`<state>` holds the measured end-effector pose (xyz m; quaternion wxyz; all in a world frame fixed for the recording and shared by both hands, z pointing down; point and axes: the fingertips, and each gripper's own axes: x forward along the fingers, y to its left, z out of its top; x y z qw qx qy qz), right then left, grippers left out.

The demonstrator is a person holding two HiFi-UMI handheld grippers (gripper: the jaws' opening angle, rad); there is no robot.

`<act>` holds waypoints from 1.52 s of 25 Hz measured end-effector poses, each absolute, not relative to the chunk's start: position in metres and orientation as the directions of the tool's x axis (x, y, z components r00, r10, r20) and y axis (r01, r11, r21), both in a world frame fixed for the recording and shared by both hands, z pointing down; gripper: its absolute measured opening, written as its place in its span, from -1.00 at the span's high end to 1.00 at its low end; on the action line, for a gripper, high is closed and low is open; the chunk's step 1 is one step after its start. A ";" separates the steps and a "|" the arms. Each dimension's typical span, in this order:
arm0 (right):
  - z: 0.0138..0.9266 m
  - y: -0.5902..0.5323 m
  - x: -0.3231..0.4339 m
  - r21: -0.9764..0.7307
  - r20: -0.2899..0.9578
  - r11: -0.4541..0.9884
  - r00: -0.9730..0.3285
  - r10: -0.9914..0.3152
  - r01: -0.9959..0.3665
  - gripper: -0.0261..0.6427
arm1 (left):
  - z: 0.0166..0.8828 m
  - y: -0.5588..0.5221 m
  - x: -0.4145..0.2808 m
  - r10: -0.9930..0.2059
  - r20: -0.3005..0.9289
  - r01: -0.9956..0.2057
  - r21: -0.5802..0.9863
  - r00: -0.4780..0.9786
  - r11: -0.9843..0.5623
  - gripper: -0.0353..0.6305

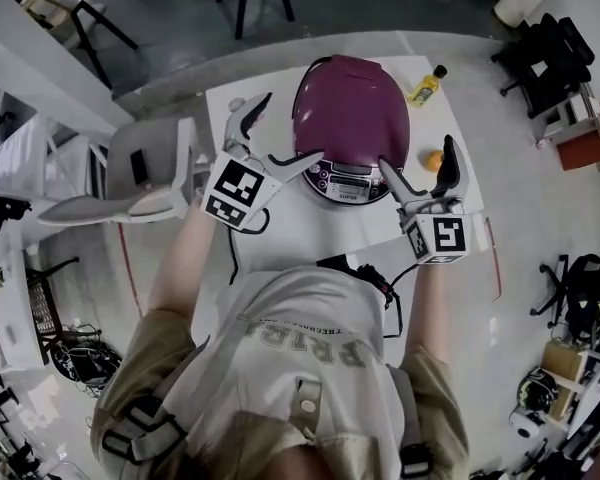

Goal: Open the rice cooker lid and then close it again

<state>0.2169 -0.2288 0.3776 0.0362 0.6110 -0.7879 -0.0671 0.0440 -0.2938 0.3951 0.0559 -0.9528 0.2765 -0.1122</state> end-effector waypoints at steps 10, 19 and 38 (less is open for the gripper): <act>0.388 -0.211 0.204 0.065 -0.088 0.113 -0.119 -0.989 -0.991 0.00 | 0.376 -0.271 0.034 -0.667 0.019 -0.667 0.025 0.745 -0.744 -0.11; 0.382 -0.194 0.204 0.149 -0.132 0.009 -0.029 -0.991 -0.989 0.52 | 0.382 -0.266 0.028 -0.727 0.009 -0.726 0.063 0.687 -0.685 0.33; 0.366 -0.176 0.205 0.173 -0.201 -0.037 0.001 -0.980 -0.984 0.92 | 0.375 -0.261 0.001 -0.855 -0.056 -0.856 -0.088 0.516 -0.510 0.87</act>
